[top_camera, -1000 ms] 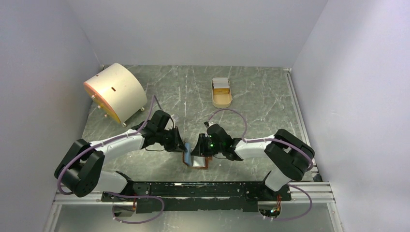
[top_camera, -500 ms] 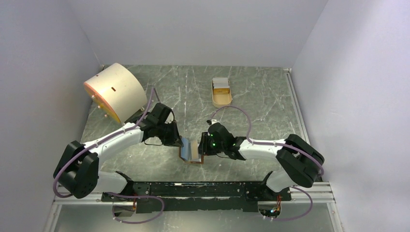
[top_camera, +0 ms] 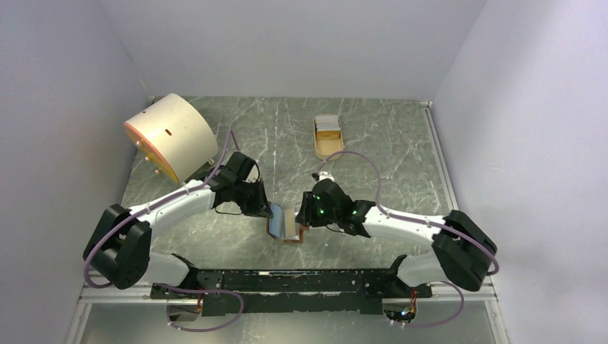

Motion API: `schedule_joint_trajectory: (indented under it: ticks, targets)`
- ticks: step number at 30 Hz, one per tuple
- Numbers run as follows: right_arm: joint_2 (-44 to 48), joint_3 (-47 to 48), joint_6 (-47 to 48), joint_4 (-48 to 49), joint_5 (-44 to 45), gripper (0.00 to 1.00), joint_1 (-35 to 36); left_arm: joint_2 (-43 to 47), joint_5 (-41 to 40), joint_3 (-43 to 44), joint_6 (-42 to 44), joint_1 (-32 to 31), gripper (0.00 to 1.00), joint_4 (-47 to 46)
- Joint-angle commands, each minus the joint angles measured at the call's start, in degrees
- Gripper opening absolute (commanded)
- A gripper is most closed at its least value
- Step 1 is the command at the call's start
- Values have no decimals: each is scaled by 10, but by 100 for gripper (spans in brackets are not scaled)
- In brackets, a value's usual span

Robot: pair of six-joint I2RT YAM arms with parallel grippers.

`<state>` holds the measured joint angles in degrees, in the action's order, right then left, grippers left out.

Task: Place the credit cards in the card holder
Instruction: Turn over the card slot in the card holder.

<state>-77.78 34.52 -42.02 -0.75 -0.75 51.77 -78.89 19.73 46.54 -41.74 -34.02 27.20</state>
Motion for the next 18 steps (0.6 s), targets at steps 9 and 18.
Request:
schedule_joint_trajectory:
  ticks: [9,18]
  targets:
    - [97,93,97,-98,201,64,-16,25,134,-94,30,81,13,-111]
    - [-27,252,255,-134,245,68,-105,35,106,-80,61,85,37,-74]
